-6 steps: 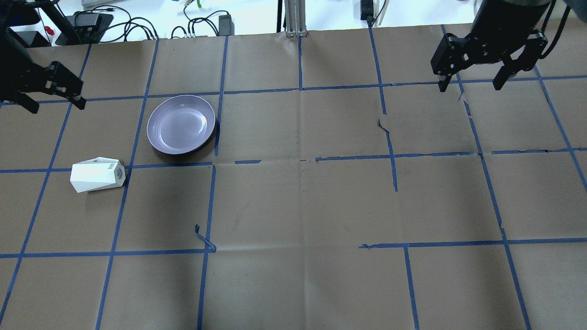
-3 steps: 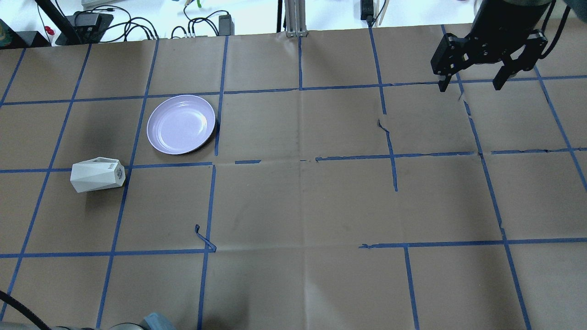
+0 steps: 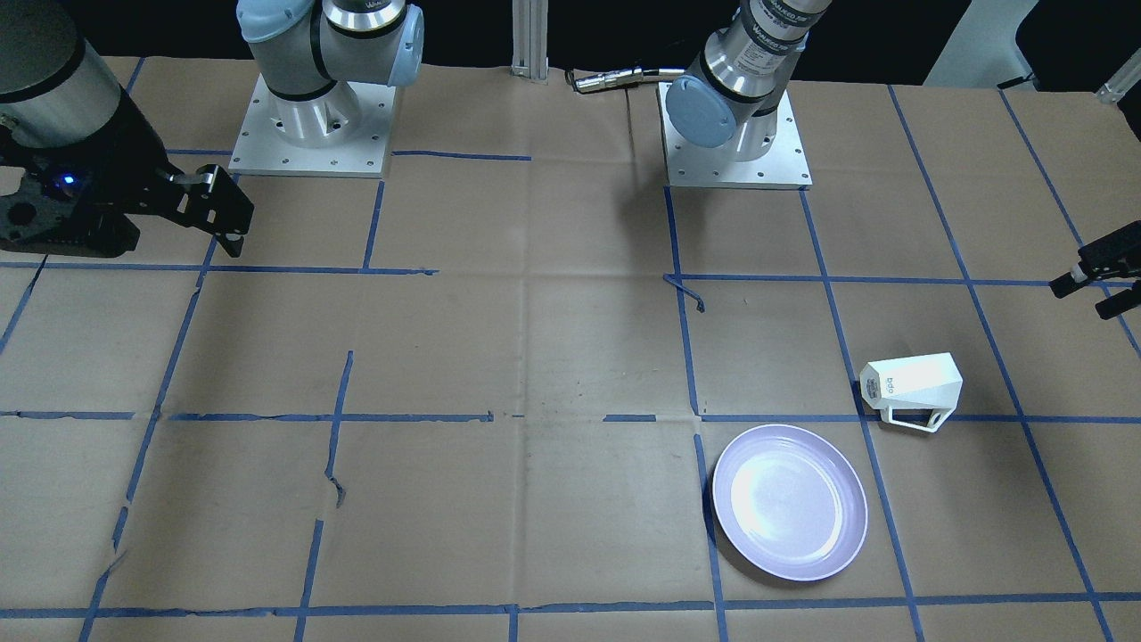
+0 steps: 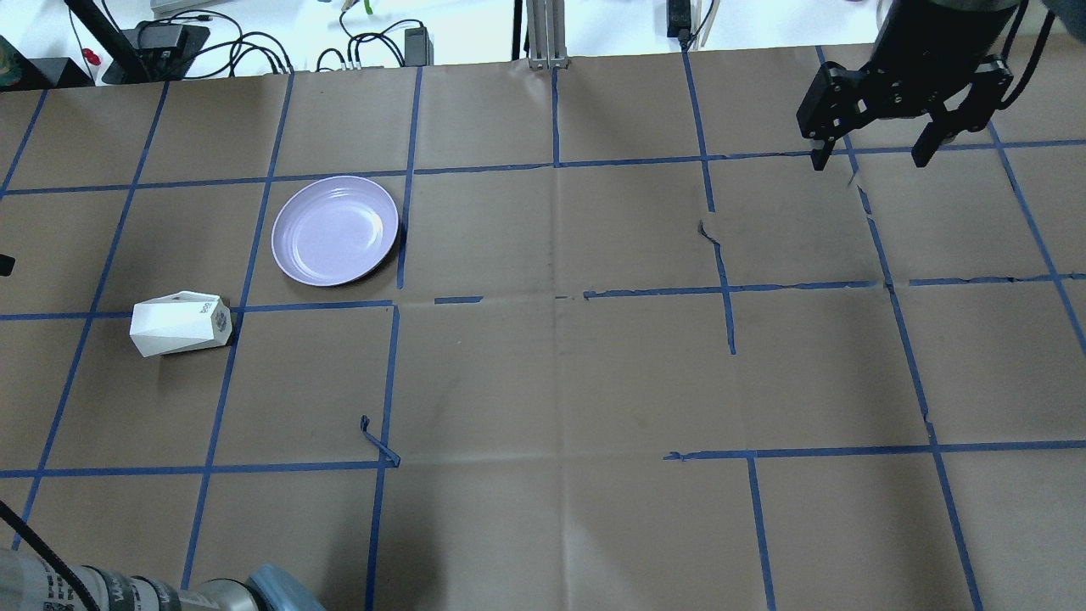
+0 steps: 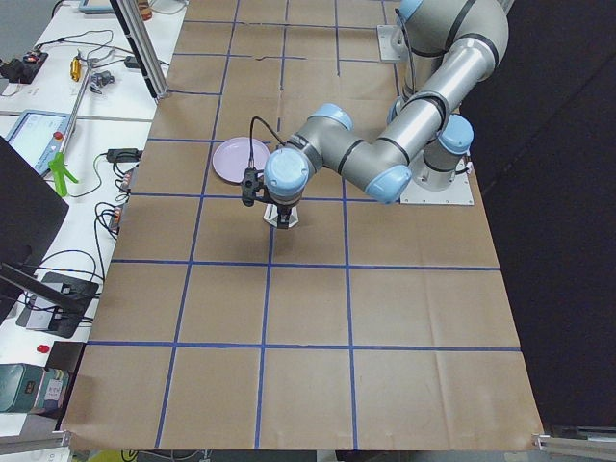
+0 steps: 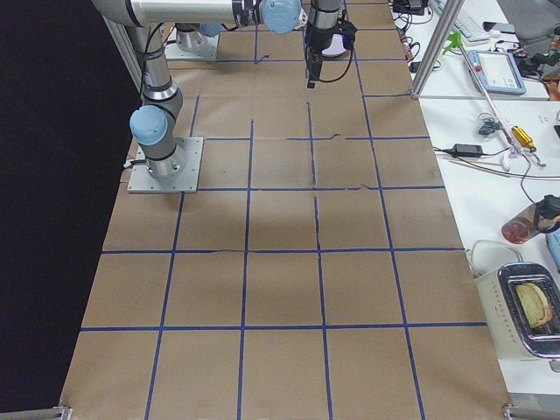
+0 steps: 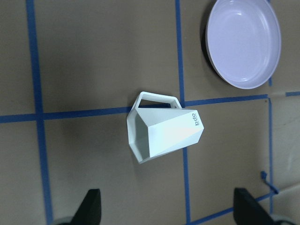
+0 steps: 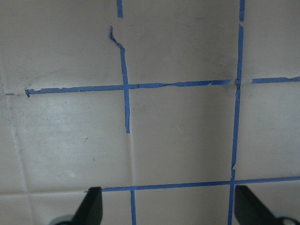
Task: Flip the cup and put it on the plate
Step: 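Lower the left gripper onto the white mug and close on it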
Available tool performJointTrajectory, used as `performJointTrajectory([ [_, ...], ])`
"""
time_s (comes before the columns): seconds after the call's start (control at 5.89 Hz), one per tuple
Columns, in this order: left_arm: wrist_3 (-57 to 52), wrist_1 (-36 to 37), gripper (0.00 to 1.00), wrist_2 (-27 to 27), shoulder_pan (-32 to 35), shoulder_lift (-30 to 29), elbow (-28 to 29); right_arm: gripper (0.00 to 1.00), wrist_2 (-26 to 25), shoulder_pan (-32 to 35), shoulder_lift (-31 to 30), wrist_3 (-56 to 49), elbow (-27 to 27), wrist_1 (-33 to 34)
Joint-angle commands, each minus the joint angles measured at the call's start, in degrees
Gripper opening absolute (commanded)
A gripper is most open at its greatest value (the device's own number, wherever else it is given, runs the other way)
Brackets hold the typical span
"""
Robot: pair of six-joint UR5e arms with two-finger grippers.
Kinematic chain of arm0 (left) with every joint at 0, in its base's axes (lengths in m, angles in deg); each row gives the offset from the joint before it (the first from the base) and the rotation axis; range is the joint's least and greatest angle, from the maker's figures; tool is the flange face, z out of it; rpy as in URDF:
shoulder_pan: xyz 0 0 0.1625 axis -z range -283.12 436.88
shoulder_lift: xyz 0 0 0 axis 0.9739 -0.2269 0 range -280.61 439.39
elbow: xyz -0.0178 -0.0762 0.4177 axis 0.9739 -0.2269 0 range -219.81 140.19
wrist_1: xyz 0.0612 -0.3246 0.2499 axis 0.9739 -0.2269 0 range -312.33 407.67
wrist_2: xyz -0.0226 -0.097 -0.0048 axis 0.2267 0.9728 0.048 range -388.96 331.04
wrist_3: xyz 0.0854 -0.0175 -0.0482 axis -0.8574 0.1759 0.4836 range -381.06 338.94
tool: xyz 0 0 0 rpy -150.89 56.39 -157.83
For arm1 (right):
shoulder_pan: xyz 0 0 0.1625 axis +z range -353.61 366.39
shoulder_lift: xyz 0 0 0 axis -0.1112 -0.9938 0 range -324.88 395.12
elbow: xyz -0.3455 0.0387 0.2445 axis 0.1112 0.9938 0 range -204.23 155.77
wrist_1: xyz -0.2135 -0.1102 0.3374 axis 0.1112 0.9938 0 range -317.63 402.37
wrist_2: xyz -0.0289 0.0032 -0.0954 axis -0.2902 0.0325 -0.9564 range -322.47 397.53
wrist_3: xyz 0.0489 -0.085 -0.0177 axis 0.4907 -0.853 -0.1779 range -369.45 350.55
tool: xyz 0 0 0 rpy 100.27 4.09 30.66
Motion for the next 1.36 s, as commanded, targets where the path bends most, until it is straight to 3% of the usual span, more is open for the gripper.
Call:
performJointTrajectory([
  [0.0, -8.27, -8.97, 0.99, 12.5, -2.83, -9.18, 0.14, 1.0, 0.0, 0.0, 0.01, 0.0, 0.0, 0.0],
  [0.51, -24.64, -19.44, 0.99, 16.93, -4.15, -22.46, 1.37, 1.0, 0.0, 0.0, 0.01, 0.0, 0.0, 0.0],
  [0.68, -28.69, -23.13, 0.99, 17.12, -4.16, -24.85, 1.37, 1.0, 0.0, 0.0, 0.01, 0.0, 0.0, 0.0],
  [1.02, -30.39, -26.41, 0.98, 22.54, -3.98, -26.63, 1.29, 1.0, 0.0, 0.0, 0.01, 0.0, 0.0, 0.0],
  [1.19, -30.4, -27.73, 0.7, 23.62, -3.98, -26.72, 1.29, 1.0, 0.0, 0.0, 0.01, 0.0, 0.0, 0.0],
])
